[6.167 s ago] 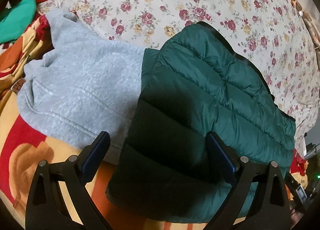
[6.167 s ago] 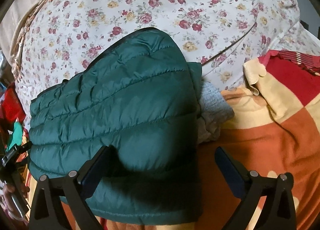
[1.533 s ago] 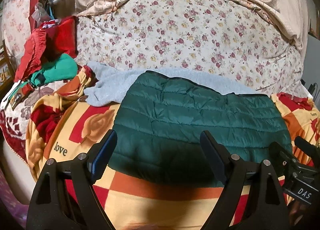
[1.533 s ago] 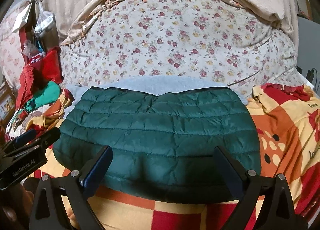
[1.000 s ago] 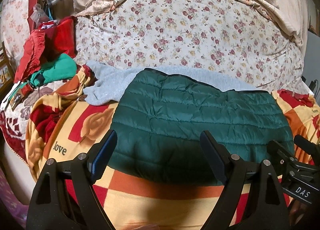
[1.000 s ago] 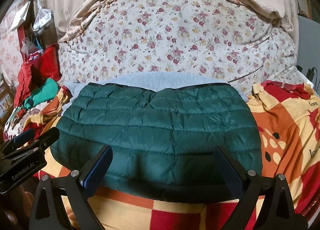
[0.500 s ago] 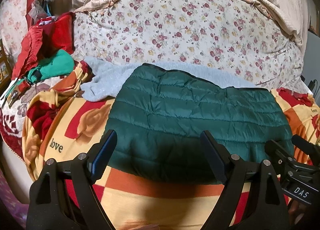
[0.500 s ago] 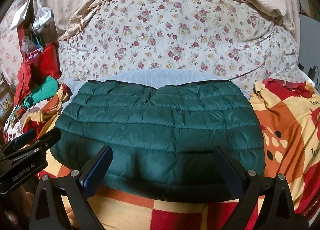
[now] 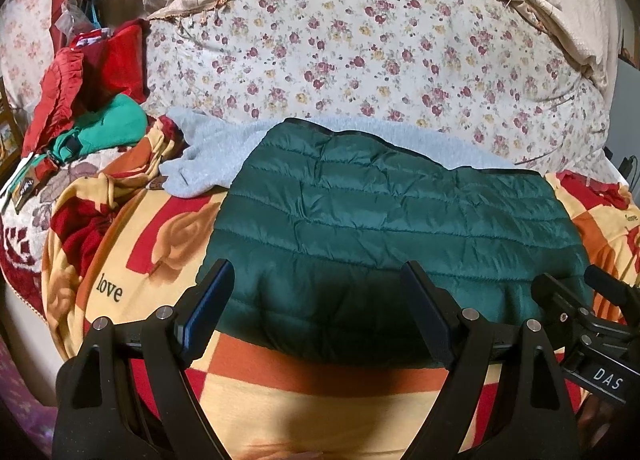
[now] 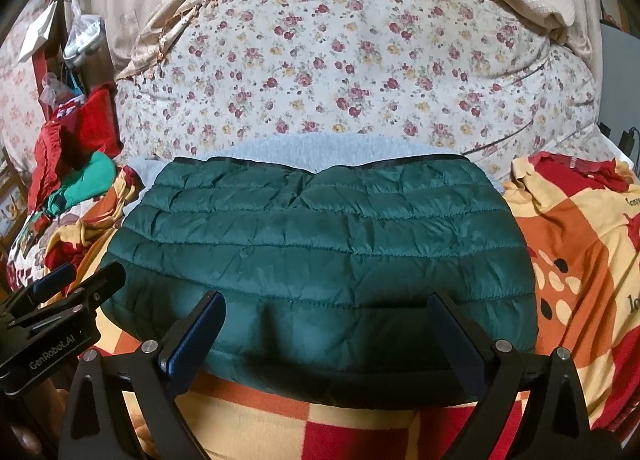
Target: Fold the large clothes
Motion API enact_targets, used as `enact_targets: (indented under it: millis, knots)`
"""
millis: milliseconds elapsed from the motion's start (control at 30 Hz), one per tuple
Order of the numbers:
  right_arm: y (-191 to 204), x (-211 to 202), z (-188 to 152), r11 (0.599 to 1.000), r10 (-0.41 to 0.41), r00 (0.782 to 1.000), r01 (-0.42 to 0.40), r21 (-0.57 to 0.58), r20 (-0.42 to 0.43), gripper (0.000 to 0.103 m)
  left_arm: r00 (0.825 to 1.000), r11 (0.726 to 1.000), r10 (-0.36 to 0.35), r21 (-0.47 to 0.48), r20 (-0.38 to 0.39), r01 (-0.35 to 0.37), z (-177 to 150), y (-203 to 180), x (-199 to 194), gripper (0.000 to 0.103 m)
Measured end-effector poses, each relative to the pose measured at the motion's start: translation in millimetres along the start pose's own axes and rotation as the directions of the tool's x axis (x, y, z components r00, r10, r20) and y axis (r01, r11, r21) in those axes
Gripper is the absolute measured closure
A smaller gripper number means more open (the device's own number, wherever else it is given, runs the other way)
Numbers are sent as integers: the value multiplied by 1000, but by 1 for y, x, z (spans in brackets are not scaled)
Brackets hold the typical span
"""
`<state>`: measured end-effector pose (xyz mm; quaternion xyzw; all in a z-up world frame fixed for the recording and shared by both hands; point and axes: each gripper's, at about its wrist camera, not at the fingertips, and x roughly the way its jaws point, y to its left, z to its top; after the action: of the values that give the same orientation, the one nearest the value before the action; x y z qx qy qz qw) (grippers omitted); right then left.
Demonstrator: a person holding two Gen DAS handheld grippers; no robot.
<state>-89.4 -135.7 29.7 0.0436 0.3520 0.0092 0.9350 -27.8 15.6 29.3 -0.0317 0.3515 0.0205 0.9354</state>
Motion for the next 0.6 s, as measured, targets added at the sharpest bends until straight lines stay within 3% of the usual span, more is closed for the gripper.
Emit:
enact_targets:
  millis: [600]
  knots:
    - [-2, 17, 16, 1000, -1, 1000, 1, 1, -4, 3, 1000, 1000, 13, 15, 4, -13, 22, -3, 19, 18]
